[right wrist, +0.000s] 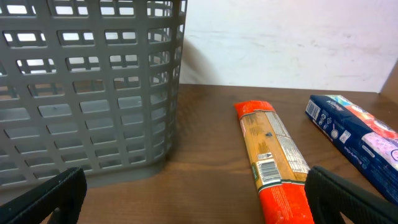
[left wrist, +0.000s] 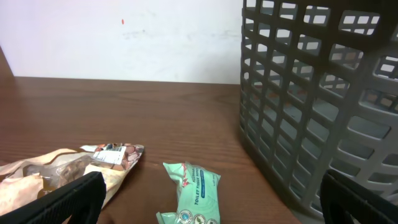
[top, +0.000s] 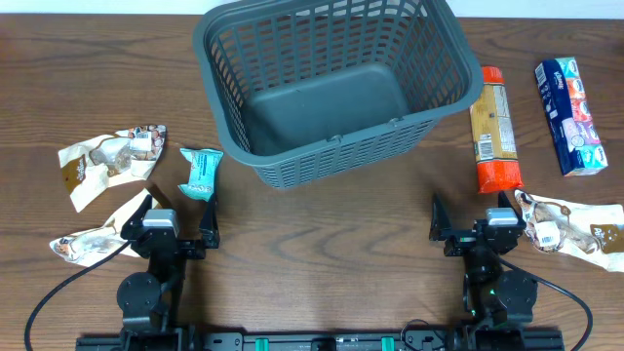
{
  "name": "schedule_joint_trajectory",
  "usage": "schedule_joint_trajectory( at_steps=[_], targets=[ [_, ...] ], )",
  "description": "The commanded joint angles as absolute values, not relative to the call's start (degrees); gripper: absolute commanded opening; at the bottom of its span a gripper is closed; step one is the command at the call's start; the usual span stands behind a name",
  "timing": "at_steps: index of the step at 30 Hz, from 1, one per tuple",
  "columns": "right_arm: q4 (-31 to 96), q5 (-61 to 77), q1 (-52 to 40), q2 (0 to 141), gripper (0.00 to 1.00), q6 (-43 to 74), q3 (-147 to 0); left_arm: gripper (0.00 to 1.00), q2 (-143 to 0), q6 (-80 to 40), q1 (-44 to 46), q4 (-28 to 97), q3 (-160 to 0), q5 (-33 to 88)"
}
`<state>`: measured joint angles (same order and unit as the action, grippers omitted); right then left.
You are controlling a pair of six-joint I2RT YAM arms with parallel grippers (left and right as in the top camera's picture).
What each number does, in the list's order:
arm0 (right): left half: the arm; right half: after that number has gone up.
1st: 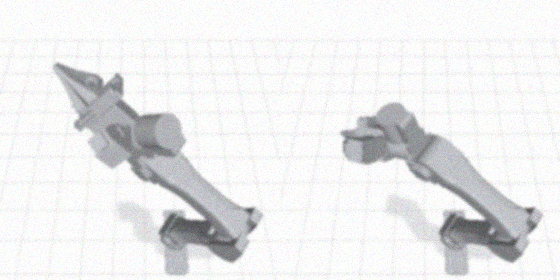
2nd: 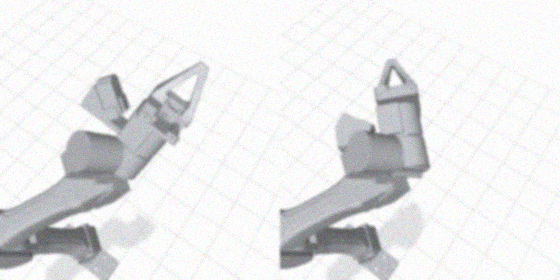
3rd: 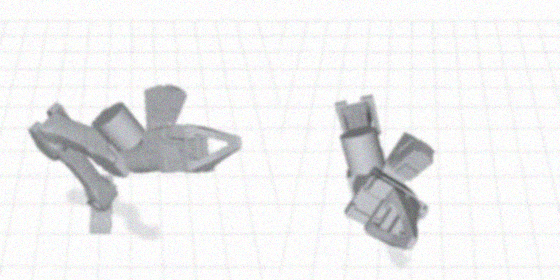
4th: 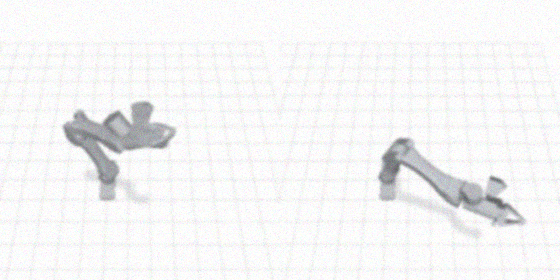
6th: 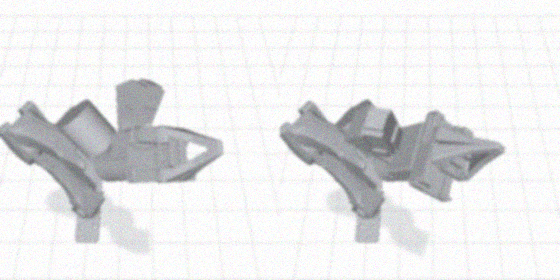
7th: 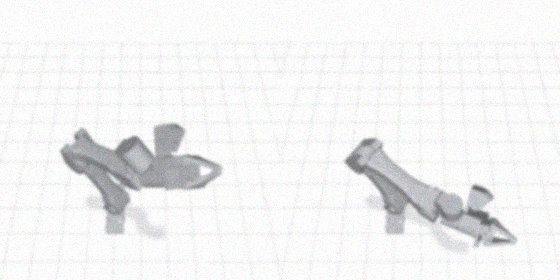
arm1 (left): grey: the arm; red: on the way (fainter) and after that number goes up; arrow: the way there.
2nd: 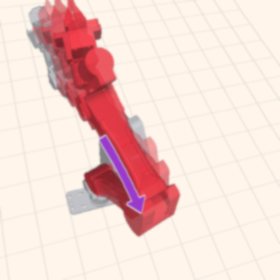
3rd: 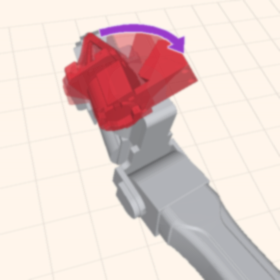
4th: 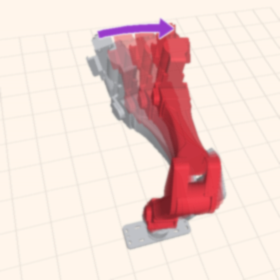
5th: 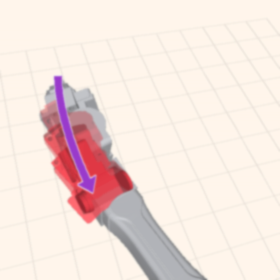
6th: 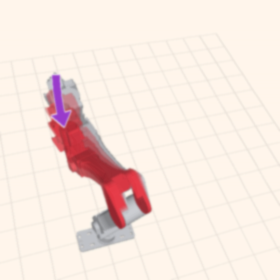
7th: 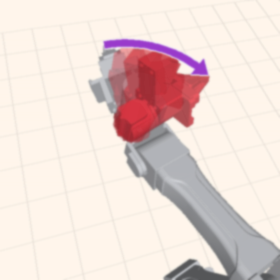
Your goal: Pack container
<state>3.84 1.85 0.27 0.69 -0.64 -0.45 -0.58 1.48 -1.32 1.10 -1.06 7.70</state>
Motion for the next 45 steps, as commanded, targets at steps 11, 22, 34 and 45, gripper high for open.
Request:
schedule_joint_trajectory(
  at_steps=[11,22,34,45],
  targets=[
    [4.1,1.7,-0.2,0.3,0.99,-1.3,-0.3,0.99,-0.2,1.4,-1.2,3.4,-0.2,8.6],
    [4.1,1.7,-0.2,0.3,0.99,-1.3,-0.3,0.99,-0.2,1.4,-1.2,3.4,-0.2,8.6],
    [3.4,2.0,-0.2,0.3,0.99,-1.3,-0.3,0.98,-0.2,1.4,-1.2,3.4,-0.2,8.6],
    [5.9,11.2,-0.2,0.5,0.99,0.4,-10.8,0.98,-0.2,-3.6,-1.2,0.8,-0.8,19.9]
  ],
)
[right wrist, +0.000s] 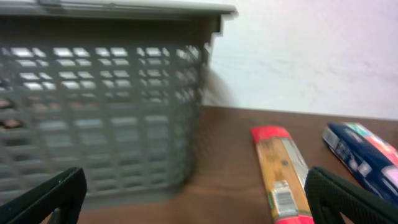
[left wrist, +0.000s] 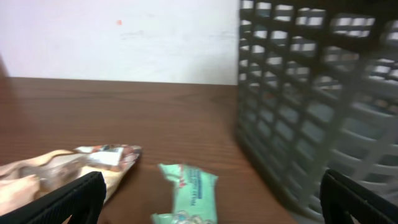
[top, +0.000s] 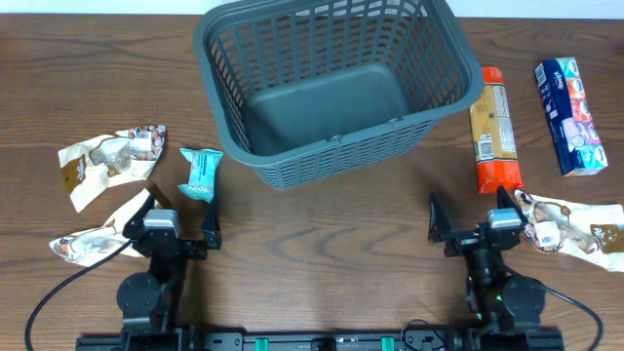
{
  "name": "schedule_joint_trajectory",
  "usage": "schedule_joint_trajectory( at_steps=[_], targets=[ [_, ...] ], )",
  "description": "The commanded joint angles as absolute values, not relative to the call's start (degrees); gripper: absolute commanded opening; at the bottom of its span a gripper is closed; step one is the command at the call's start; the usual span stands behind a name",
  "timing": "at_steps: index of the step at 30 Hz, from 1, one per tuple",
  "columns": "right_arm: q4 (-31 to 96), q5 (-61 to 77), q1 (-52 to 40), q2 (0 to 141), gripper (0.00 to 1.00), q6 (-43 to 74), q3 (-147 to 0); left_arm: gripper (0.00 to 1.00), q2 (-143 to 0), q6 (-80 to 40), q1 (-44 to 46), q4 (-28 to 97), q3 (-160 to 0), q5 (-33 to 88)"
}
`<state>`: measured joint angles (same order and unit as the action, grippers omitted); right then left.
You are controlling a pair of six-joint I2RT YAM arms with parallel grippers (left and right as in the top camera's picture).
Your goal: Pack container
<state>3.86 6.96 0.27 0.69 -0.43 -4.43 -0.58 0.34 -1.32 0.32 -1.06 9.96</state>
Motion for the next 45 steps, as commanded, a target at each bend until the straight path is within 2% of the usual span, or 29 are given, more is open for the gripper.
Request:
schedule_joint_trajectory(
  at_steps=[1,5,8,11,14,19,23,26,29,31,35,38,40,45],
  targets=[
    [8.3,11.2,-0.2,0.7,0.99,0.4,-13.2,0.98,-0.2,-4.9,-1.2,0.9,-1.3,24.7],
    [15.4,10.7,-0.2,3.0,0.99,-0.2,-24.3,0.99,-0.2,-13.5,-1.1,1.1,-3.5,43.0],
    [18.3,10.5,-0.1,7.6,0.99,-2.6,-34.5,0.98,-0.2,-23.6,-1.1,1.1,-5.8,52.8],
    [23.6,9.9,0.0,13.8,0.99,-3.1,-45.9,0.99,-0.2,-28.7,-1.1,1.0,-9.0,59.9],
    [31.8,10.6,0.0,20.8,0.99,-3.0,-57.6,0.99,-0.2,-29.7,-1.1,0.8,-12.1,63.3],
    [43.6,33.6,0.0,29.8,0.99,-3.1,-74.3,0.99,-0.2,-32.4,-1.1,3.0,-12.6,67.0],
    [46.1,47.4,0.0,31.2,0.99,-3.1,-79.4,0.98,-0.2,-41.5,-1.1,2.9,-12.6,67.0],
    [45.4,48.2,0.0,31.2,0.99,-3.1,-81.3,0.99,-0.2,-49.5,-1.1,2.8,-12.6,68.1],
    [44.1,43.2,0.0,31.3,0.99,-0.8,-83.1,0.99,-0.2,-49.5,-1.1,1.6,-12.7,72.1],
    [45.9,32.8,0.0,31.6,0.99,4.0,-84.4,0.99,-0.2,-50.3,-1.1,1.2,-13.6,72.8],
    [54.1,17.0,0.0,34.7,0.99,5.9,-88.4,0.99,-0.5,-50.1,-1.3,1.2,-21.2,69.1],
    [59.1,13.5,0.0,38.8,0.99,6.4,-92.6,0.99,-2.5,-48.6,-2.1,1.6,-28.1,66.8],
    [62.8,12.1,0.0,43.4,0.99,6.3,-97.0,0.99,-5.6,-43.7,-3.9,6.8,-34.3,65.6],
    [73.5,11.4,0.0,57.0,0.99,4.6,-110.9,0.99,-16.4,-25.3,-9.3,30.5,-50.2,63.5]
  ],
)
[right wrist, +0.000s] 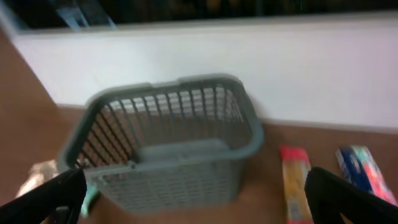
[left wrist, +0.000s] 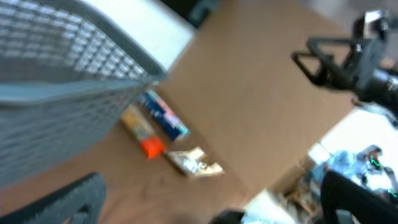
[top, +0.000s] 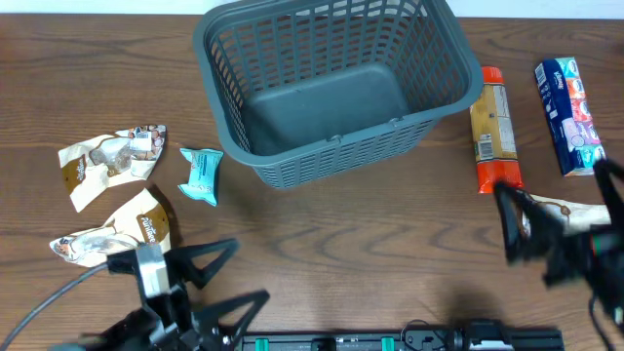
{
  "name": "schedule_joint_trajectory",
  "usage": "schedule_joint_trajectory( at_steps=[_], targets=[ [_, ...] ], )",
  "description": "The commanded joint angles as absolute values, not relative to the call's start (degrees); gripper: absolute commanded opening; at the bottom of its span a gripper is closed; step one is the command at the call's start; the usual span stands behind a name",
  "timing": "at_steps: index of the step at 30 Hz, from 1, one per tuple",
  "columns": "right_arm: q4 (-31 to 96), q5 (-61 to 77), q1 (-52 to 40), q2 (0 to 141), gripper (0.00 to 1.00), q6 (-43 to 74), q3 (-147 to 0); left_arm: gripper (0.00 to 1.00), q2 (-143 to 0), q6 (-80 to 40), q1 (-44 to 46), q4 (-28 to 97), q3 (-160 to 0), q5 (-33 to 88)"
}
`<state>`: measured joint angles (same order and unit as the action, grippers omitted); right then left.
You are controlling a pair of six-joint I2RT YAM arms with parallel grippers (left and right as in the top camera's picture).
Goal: Pack container
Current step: 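Move both grippers toward the grey basket's near and right rims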
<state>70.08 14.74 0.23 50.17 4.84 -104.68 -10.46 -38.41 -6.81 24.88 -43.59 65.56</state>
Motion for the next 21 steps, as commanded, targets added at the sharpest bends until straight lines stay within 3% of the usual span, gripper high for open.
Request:
schedule_joint_trajectory(
  at_steps=[1,6,10,15,21],
  targets=[
    [76.3,11.4,0.0,59.9,0.99,4.0,-114.2,0.99,-18.8,-21.3,-10.0,35.6,-54.0,62.1],
    [91.2,11.4,0.0,74.0,0.99,-1.2,-130.3,0.99,-30.9,-4.1,-10.7,63.0,-77.0,39.9],
    [97.3,11.7,0.0,80.9,0.99,-4.4,-137.3,0.99,-41.5,0.4,-10.7,80.0,-94.2,24.4],
    [97.3,15.7,0.0,83.4,0.99,-7.4,-137.1,0.99,-53.3,0.2,-10.7,95.0,-108.0,24.6],
    [96.5,15.6,0.0,83.7,0.99,-7.4,-137.1,0.99,-58.7,-0.2,-10.7,96.7,-108.7,30.0]
  ],
)
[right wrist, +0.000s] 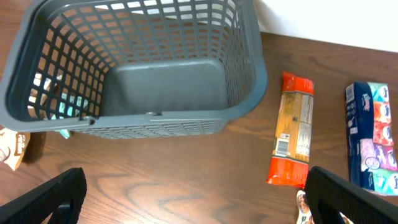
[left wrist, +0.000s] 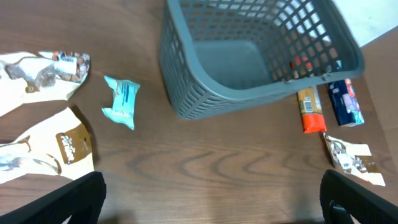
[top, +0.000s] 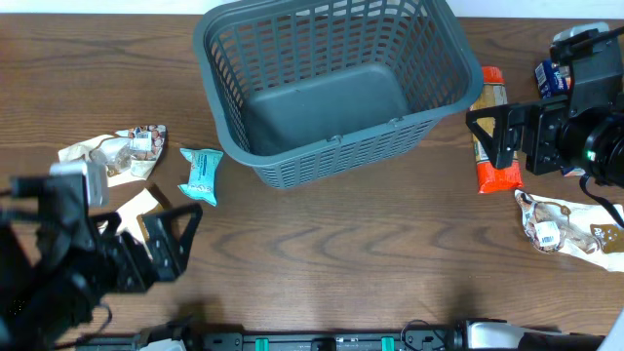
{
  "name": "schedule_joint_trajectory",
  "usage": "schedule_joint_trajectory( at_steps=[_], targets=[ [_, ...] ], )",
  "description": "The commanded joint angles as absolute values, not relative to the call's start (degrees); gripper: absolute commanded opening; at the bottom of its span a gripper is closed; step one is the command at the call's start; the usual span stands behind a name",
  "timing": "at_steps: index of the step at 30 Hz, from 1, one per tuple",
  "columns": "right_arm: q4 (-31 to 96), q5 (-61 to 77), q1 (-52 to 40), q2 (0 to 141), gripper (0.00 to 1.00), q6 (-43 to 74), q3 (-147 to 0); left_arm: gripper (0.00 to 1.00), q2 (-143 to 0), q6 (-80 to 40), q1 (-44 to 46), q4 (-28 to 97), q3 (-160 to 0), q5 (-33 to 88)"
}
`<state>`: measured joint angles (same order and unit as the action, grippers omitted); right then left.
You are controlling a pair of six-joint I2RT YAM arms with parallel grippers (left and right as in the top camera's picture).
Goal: Pack container
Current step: 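Move both grippers toward the grey basket's near and right rims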
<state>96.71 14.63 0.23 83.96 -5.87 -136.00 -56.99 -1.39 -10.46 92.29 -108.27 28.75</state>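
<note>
The grey mesh basket (top: pixel 331 88) stands empty at the back middle of the table. To its left lie a teal packet (top: pixel 200 174) and two brown-and-white pouches (left wrist: pixel 43 71) (left wrist: pixel 43 152). An orange pasta packet (right wrist: pixel 293 137), a blue tissue pack (right wrist: pixel 372 146) and another pouch (top: pixel 570 229) lie to its right. My left gripper (left wrist: pixel 211 205) is open, high over the near-left table. My right gripper (right wrist: pixel 199 199) is open too, high over the right side, and covers part of the orange packet and blue pack in the overhead view. Neither holds anything.
Bare wood table (top: pixel 331 253) runs in front of the basket. A white wall edge (right wrist: pixel 323 18) shows beyond the table's far side. The arms' base rail (top: pixel 322 343) lies along the near edge.
Both arms have risen further and their wrist cameras now look down on the table. The left one sits over the left pouches, the right one over the orange packet. No object moved.
Both grippers rested open and low at the near edge, looking level at the basket's sides. Later both arms had lifted and swung. Now they hang high over the left and right item groups, still open. The basket and all packets lie where they were.
</note>
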Motion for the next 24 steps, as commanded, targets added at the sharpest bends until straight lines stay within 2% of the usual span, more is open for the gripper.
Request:
schedule_joint_trajectory(
  at_steps=[1,13,24],
  targets=[
    [96.4,14.9,0.0,83.7,0.99,-7.4,-137.1,0.99,-59.3,-0.2,-10.7,96.8,-108.7,30.0],
    [93.7,12.2,0.0,84.5,0.99,-7.6,-137.1,0.98,-61.6,-6.2,-10.7,96.4,-108.6,31.0],
    [90.1,12.5,0.0,93.3,0.99,-15.9,-137.1,0.99,-61.7,-10.9,-10.7,94.7,-108.6,30.9]
  ],
)
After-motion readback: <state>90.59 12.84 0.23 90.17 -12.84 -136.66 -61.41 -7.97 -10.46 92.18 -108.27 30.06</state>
